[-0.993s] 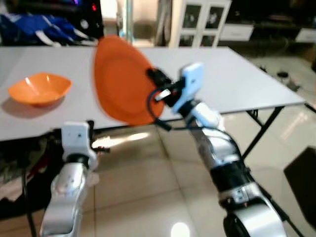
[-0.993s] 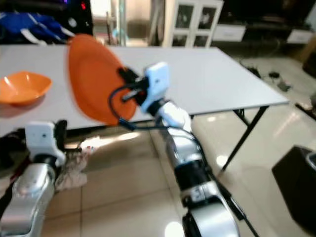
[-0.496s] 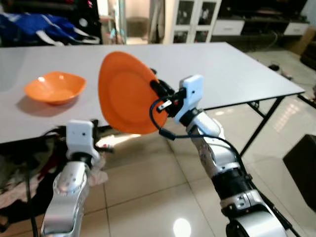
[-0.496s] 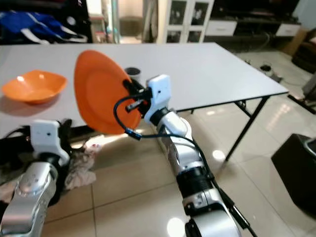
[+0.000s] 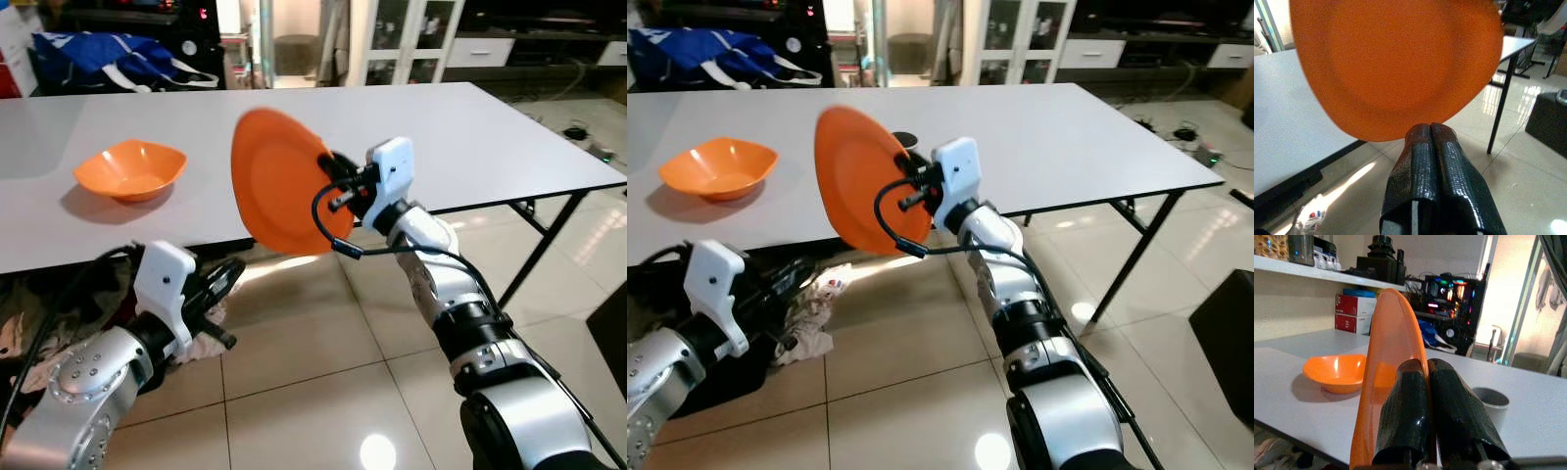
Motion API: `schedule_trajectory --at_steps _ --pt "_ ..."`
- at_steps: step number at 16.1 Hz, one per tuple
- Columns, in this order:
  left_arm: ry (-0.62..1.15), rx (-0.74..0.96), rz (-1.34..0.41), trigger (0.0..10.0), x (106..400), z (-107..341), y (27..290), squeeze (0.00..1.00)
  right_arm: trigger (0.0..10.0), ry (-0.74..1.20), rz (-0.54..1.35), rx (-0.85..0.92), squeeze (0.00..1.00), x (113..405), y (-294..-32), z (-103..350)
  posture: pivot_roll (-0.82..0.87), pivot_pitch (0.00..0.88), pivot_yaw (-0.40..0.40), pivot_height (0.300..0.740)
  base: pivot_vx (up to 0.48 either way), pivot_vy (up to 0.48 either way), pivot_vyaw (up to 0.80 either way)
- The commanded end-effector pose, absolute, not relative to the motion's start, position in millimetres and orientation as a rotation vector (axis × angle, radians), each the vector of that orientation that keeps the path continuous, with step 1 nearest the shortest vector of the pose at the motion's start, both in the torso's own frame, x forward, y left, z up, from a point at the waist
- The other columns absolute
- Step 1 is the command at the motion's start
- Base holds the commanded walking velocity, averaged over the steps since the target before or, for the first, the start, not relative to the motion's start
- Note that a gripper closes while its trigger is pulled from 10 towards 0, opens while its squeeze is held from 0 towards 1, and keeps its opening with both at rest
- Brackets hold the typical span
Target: Setting the table
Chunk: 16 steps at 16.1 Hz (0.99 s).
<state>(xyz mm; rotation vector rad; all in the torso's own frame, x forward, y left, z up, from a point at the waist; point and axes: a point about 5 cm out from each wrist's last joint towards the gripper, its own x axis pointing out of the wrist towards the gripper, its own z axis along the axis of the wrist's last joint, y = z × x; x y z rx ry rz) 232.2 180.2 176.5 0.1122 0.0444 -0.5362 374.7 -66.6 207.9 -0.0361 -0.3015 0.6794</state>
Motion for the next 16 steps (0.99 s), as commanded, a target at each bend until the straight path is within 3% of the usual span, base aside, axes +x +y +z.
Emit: schedule_trajectory --at_steps 1,10,12,16 --pt "0.037 0.1 -0.533 10.0 231 183 180 0.0 0.0 -0.348 0.669 -0.03 0.0 377 -69 217 0.13 0.0 -0.059 0.736 0.0 0.0 0.0" --pt "0.011 0.125 -0.522 10.0 230 194 171 0.0 0.0 -0.361 0.675 -0.026 0.0 378 -66 213 0.13 0.0 -0.058 0.736 0.065 0.433 0.0" --pt "-0.004 0.26 -0.542 10.0 232 197 164 0.0 0.0 -0.406 0.685 -0.03 0.0 375 -62 220 0.13 0.0 -0.057 0.736 0.454 0.0 0.0" --pt "-0.005 0.27 -0.556 10.0 239 198 160 0.0 0.0 -0.565 0.554 -0.113 0.0 382 -73 265 0.1 0.0 -0.039 0.736 0.0 0.0 0.0"
